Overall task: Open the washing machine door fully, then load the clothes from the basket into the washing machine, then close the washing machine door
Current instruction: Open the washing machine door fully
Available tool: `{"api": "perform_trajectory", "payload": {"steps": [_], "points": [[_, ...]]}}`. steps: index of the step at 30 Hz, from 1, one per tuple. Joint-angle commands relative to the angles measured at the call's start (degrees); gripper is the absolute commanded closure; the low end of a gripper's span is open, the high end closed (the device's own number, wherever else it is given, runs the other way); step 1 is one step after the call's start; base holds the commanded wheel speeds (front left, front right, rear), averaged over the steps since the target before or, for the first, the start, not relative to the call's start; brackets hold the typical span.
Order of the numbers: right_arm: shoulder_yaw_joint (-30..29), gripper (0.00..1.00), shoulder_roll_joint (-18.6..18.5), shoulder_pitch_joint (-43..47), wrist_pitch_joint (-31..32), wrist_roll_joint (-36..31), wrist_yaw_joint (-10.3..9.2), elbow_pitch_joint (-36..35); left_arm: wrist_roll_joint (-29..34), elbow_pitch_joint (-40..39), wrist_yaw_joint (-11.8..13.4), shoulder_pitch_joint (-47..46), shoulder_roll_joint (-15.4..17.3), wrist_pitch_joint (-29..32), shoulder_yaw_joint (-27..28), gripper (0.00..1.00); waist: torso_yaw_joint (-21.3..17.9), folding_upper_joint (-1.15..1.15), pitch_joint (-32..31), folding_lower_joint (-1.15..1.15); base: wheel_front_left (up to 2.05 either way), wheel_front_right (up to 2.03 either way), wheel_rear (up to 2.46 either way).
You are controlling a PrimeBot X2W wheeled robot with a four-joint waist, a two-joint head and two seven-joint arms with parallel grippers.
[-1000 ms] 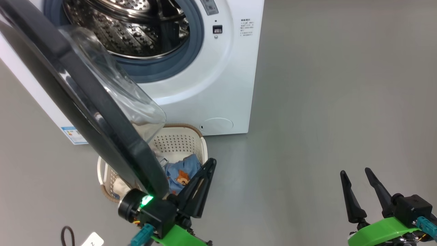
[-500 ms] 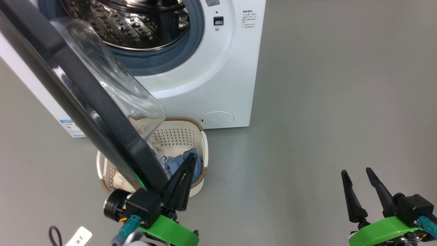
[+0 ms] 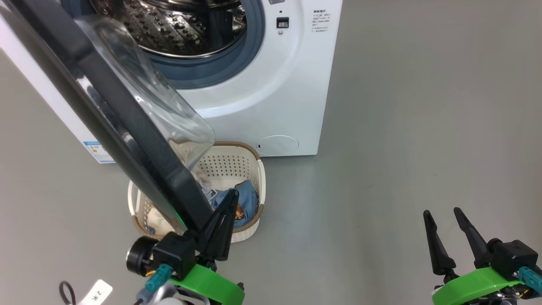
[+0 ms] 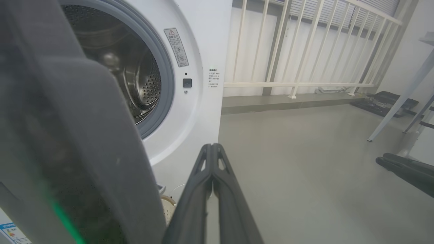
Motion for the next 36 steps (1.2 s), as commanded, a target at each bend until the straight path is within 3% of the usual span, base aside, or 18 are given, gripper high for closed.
{"api": "perform_trajectory", "payload": {"steps": [1, 16, 36], "points": [[1.16, 0.00, -0.59, -1.68, -0.69, 0.70, 0.14, -1.05, -0.54, -0.88, 0.85, -2.35, 0.17, -0.52, 1.85, 1.00, 0.29, 0.00, 0.14, 0.00, 0.00, 0.00, 0.00], [1.25, 0.00, -0.48, -1.62, -0.69, 1.16, 0.14, -0.49, -2.50, 1.16, 4.25, -2.99, 0.16, -0.52, 2.26, 1.00, 1.40, 0.00, -0.18, 0.00, 0.00, 0.00, 0.00], [1.62, 0.00, -0.23, -0.94, -0.69, 1.86, 0.14, 0.05, -1.44, 3.35, 5.80, -0.91, 0.16, -0.52, 4.98, 1.00, 3.55, 0.00, -1.47, 0.00, 0.00, 0.00, 0.00]]}}
